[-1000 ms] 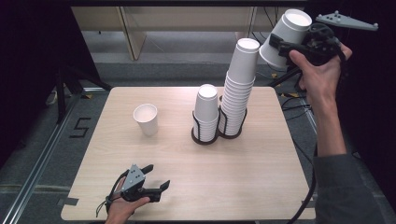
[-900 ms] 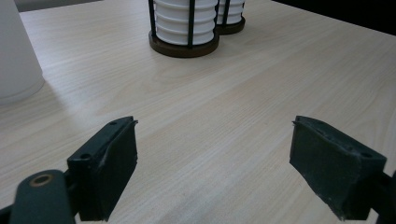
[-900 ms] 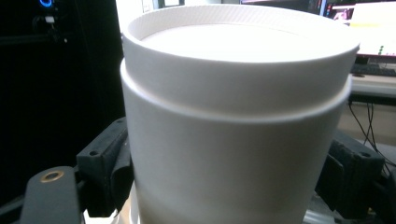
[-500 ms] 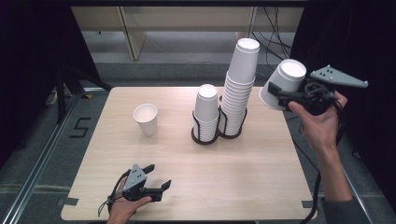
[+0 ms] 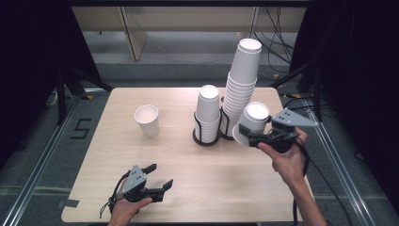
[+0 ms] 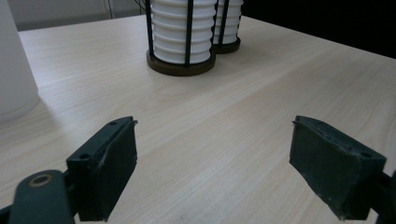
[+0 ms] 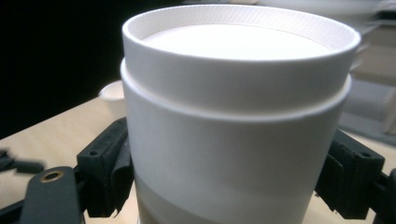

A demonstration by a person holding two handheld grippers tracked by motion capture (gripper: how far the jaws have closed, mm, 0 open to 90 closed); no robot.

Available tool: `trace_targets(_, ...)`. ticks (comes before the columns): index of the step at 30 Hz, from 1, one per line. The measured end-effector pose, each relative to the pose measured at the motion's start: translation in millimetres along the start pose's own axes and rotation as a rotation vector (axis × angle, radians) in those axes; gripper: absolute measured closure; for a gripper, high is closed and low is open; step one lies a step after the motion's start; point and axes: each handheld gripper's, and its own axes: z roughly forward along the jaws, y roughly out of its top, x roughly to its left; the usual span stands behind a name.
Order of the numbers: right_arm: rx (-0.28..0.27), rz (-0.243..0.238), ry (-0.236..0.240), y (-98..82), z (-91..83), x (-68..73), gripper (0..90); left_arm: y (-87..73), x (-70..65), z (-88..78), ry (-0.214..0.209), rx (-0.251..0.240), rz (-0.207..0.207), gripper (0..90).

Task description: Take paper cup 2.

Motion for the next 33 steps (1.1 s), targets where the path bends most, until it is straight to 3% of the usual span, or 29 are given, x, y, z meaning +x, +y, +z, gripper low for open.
trace_targets(1,0.009,0.016,0.017,-5.3,4.3,5.2,18.3,0.2,0.2,-0.3,0.000,-0.004,0.003,14.4)
trace_targets(3,-0.001,0.012,0.049,-15.0,14.3,13.0,18.3,1.0,-0.4,-0.4,-0.005,-0.024,0.007,14.4)
trace_targets(5,0.023,0.007,0.077,-20.0,21.2,18.5,18.3,1.5,-1.4,-0.2,-0.016,-0.035,0.020,14.4)
trace_targets(6,0.029,0.027,0.090,-22.3,23.4,22.4,18.3,1.2,-2.0,1.1,-0.031,-0.051,0.016,14.4)
trace_targets(11,0.039,0.012,0.125,-34.6,35.9,34.3,18.3,2.9,-4.1,0.5,-0.037,-0.055,0.053,14.4)
trace_targets(12,0.042,0.038,0.138,-37.6,38.2,38.4,18.3,2.9,-4.7,0.7,-0.038,-0.057,0.051,14.3)
trace_targets(14,0.040,-0.001,0.143,-41.7,42.6,39.6,18.3,3.0,-5.2,1.0,-0.040,-0.058,0.055,14.3)
trace_targets(18,0.061,0.016,0.160,-48.8,48.5,47.7,18.3,2.7,-5.5,1.3,-0.040,-0.057,0.056,14.3)
trace_targets(21,0.070,-0.016,0.170,-52.5,51.8,49.5,18.3,2.2,-4.7,2.6,-0.047,-0.069,0.054,14.3)
trace_targets(23,0.070,-0.001,0.184,-55.2,53.2,53.5,18.3,2.5,-4.7,2.5,-0.045,-0.068,0.053,14.3)
trace_targets(25,0.084,-0.008,0.200,-57.3,54.3,55.7,18.3,3.8,-4.7,1.2,-0.035,-0.055,0.056,14.3)
trace_targets(28,0.098,-0.010,0.217,-62.0,56.9,60.4,18.3,3.9,-3.2,1.6,-0.040,-0.079,0.048,14.3)
trace_targets(31,0.105,-0.033,0.223,-65.6,60.2,63.3,18.3,3.6,-3.4,0.6,-0.030,-0.058,0.054,14.3)
trace_targets(33,0.113,-0.019,0.241,-67.8,62.5,66.8,18.3,3.6,-4.3,0.8,-0.033,-0.061,0.050,14.3)
